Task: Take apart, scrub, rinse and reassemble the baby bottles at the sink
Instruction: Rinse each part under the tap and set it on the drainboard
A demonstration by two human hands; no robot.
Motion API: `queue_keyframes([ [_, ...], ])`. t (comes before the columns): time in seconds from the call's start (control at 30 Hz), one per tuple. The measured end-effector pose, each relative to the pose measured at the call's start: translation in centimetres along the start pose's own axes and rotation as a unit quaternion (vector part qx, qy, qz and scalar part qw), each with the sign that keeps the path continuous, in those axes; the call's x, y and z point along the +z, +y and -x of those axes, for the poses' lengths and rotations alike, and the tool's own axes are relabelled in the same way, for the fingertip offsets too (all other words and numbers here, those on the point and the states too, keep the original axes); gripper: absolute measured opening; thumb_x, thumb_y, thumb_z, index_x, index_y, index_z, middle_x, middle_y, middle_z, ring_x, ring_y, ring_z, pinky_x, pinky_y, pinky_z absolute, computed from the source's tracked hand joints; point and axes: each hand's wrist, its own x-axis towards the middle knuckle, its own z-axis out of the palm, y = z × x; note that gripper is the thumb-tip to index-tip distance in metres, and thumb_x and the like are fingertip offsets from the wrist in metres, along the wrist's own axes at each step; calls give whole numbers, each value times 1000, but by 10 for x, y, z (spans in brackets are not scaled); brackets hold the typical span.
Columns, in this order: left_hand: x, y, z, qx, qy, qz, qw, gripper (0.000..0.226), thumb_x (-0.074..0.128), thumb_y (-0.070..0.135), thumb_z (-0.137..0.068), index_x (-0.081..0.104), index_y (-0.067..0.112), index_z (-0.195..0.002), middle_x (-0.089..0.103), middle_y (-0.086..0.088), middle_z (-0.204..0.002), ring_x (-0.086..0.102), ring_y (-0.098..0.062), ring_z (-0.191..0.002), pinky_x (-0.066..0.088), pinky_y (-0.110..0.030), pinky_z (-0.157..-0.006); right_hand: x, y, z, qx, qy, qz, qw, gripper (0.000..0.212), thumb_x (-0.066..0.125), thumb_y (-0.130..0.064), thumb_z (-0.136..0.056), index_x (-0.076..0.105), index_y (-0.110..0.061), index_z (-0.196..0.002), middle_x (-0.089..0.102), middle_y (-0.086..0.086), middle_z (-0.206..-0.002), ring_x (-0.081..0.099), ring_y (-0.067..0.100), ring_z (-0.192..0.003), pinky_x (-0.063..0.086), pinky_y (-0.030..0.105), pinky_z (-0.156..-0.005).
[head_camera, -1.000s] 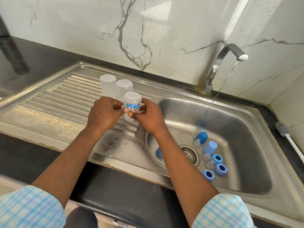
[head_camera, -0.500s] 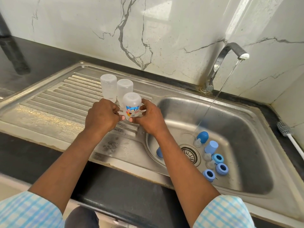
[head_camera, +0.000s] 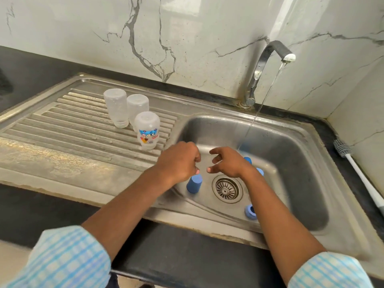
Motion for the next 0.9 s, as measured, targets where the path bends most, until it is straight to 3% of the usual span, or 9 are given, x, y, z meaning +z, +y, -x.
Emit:
queue_keyframes([
  [0.1,16,15,-27,13,-60,-54,997,48,81,23,-80,64,15,-125,66,-7,-118,64,-28,-107,53,-39,-90,-9,28,-8,45,3,24,999,74,84,-22,-78,49,-14,-142,67,1,-102,61,17,-95,43,27,-83],
  [0.23,39,30,-54,11,-100,-91,991,47,78,22,-84,62,13,-127,63,-9,-124,62,-30,-111,50,-34,-86,-29,63,-13,93,20,50,994,68,82,-20,-80,52,-14,-140,63,9,-130,60,24,-117,42,30,-94],
  [0.3,53,37,-66,18,-105,-102,989,47,76,24,-86,59,14,-129,59,-10,-129,59,-31,-116,45,-32,-84,-39,84,-12,116,29,77,990,62,81,-17,-81,56,-15,-137,62,9,-132,59,25,-118,41,29,-93],
  [0.43,76,51,-86,19,-131,-113,985,50,75,27,-86,56,13,-131,58,-11,-130,60,-32,-115,48,-36,-89,-50,118,-11,163,52,106,979,38,77,-10,-82,68,-11,-119,68,13,-118,65,27,-106,49,34,-93],
  [0.57,90,60,-102,18,-127,-120,985,46,72,26,-88,57,14,-130,59,-9,-129,60,-29,-115,48,-35,-88,-44,125,-17,193,56,138,970,16,73,-7,-79,72,-6,-95,70,12,-87,69,26,-80,59,44,-81],
  [0.73,103,68,-119,12,-109,-114,987,39,67,27,-91,57,16,-127,60,-6,-126,60,-28,-114,46,-33,-84,-28,116,-26,183,53,242,952,36,81,-29,-78,62,-14,-105,64,5,-93,65,23,-85,46,30,-68],
  [0.9,109,63,-128,3,-106,-105,989,37,67,28,-91,57,16,-125,61,-7,-124,61,-28,-111,47,-34,-84,-20,113,-32,180,41,303,935,40,75,-21,-83,59,-13,-119,66,7,-111,67,24,-98,46,31,-75],
])
